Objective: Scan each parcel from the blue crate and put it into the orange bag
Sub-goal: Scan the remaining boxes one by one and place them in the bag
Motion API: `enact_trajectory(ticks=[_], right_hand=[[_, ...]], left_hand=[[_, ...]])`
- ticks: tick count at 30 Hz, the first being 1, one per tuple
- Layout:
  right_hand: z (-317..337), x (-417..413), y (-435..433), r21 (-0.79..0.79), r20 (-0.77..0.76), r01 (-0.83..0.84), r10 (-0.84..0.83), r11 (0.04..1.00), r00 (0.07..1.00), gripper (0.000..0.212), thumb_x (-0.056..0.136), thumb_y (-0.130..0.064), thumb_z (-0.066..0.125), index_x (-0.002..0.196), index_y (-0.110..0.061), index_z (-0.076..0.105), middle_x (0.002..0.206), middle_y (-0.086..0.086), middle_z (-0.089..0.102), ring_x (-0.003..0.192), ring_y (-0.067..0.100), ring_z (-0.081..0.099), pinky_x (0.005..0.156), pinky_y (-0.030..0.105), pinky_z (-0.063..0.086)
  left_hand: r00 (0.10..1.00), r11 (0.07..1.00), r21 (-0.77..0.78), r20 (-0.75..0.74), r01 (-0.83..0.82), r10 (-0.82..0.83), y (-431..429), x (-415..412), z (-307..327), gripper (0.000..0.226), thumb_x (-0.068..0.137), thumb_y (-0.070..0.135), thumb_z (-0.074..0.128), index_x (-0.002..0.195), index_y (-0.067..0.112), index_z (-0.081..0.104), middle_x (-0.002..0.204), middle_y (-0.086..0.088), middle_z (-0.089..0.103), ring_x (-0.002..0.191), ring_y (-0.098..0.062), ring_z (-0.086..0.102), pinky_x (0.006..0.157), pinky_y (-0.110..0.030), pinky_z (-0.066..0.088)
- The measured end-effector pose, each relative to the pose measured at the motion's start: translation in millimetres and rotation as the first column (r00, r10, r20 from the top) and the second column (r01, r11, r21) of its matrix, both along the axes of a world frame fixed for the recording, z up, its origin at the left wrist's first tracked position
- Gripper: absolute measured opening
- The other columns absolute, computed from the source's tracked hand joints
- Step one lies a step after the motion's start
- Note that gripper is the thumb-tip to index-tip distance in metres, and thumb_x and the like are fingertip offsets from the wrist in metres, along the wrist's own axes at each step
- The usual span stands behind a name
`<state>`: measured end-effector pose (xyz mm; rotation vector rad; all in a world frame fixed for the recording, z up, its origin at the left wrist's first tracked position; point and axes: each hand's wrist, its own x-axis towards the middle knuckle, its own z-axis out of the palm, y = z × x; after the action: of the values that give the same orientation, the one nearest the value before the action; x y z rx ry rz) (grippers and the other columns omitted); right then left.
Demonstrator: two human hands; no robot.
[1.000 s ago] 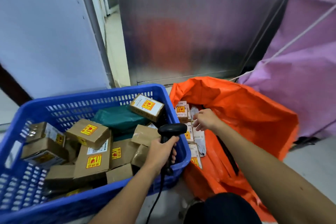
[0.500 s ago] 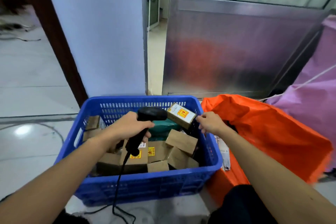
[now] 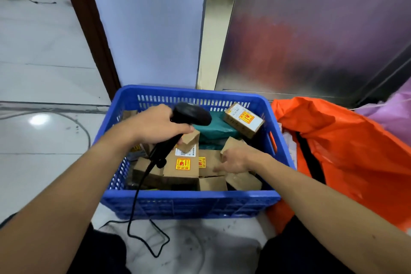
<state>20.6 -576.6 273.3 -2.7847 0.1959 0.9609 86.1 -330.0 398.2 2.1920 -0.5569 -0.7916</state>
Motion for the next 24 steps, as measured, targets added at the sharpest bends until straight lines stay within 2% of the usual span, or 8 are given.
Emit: enact_trajectory(ticks=[2,6,10,13,15,18,21,24], right_hand=[[-12.1,5.7,14.6,-0.062,-0.076,-0.067,0.062,0.996,0.995,0.060,0.088,-0.081,0.046,0.085,-0.023,0.059,0.096,-0.001,0.063,0.095,0.023,0.057,0.083,0.039,0.047],[-28.3,7.0,35.5,-0.090,-0.141,-0.127,0.114,0.988,0.983,0.065,0.088,-0.082,0.046,0.086,-0.018,0.057,0.092,0.001,0.060,0.090,0.025,0.059,0.079,0.039,0.047],[-36.7,3.4,44.1,-0.131,-0.185,-0.168,0.143,0.977,0.972,0.065,0.086,-0.087,0.042,0.077,-0.023,0.052,0.101,0.002,0.060,0.091,0.023,0.058,0.086,0.042,0.051],[-34.5,-0.6,53.3,-0.201,-0.175,-0.229,0.195,0.952,0.965,0.072,0.093,-0.081,0.037,0.107,-0.017,0.064,0.116,0.006,0.064,0.100,0.026,0.060,0.081,0.039,0.046],[-30.7,-1.6,58.9,-0.227,-0.157,-0.252,0.221,0.941,0.963,0.066,0.099,-0.072,0.039,0.129,-0.017,0.060,0.126,0.008,0.063,0.111,0.027,0.060,0.081,0.038,0.042],[-28.7,-0.5,60.5,-0.221,-0.149,-0.229,0.200,0.948,0.968,0.057,0.101,-0.063,0.044,0.133,-0.017,0.058,0.129,0.006,0.063,0.105,0.023,0.058,0.082,0.037,0.042],[-31.6,-1.3,55.4,-0.239,-0.137,-0.222,0.194,0.945,0.971,0.060,0.102,-0.064,0.041,0.130,-0.015,0.059,0.128,0.007,0.064,0.100,0.023,0.056,0.087,0.038,0.046],[-35.6,-5.9,50.9,-0.222,-0.103,-0.190,0.170,0.956,0.980,0.065,0.101,-0.068,0.040,0.140,-0.018,0.054,0.139,0.010,0.057,0.114,0.027,0.058,0.092,0.041,0.045]], left_hand=[[1.000,1.000,-0.006,0.000,0.007,-0.007,-0.1,4.7,0.4,0.020,0.098,0.034,0.071,0.100,0.016,0.075,0.085,-0.003,0.081,0.081,-0.018,0.079,0.095,-0.047,0.060],[1.000,1.000,-0.017,-0.004,-0.026,0.026,3.0,13.9,-0.1,0.024,0.098,0.037,0.070,0.105,0.015,0.076,0.087,-0.003,0.081,0.082,-0.018,0.079,0.095,-0.045,0.060],[0.999,0.999,0.003,-0.016,-0.033,0.033,5.6,21.0,-5.4,0.022,0.097,0.038,0.070,0.105,0.018,0.075,0.086,-0.003,0.081,0.081,-0.019,0.079,0.095,-0.047,0.060],[0.999,1.000,0.013,-0.028,-0.026,0.027,5.0,21.9,-5.9,0.024,0.098,0.037,0.069,0.108,0.016,0.074,0.088,-0.005,0.081,0.083,-0.019,0.079,0.096,-0.046,0.059],[0.999,1.000,0.007,-0.038,-0.026,0.026,4.6,21.5,-5.5,0.024,0.098,0.036,0.070,0.108,0.015,0.074,0.089,-0.006,0.081,0.084,-0.020,0.079,0.096,-0.046,0.059],[0.999,1.000,0.011,-0.034,-0.023,0.023,4.7,19.9,-5.8,0.024,0.098,0.037,0.070,0.107,0.016,0.074,0.089,-0.005,0.081,0.084,-0.019,0.079,0.097,-0.046,0.059],[1.000,1.000,0.019,-0.019,-0.014,0.015,5.2,18.1,-5.6,0.024,0.098,0.038,0.068,0.104,0.015,0.075,0.088,-0.003,0.081,0.084,-0.018,0.078,0.098,-0.047,0.058],[1.000,0.999,0.032,-0.009,-0.012,0.012,6.0,16.2,-6.0,0.024,0.098,0.039,0.068,0.101,0.017,0.075,0.087,0.000,0.081,0.083,-0.016,0.078,0.099,-0.047,0.057]])
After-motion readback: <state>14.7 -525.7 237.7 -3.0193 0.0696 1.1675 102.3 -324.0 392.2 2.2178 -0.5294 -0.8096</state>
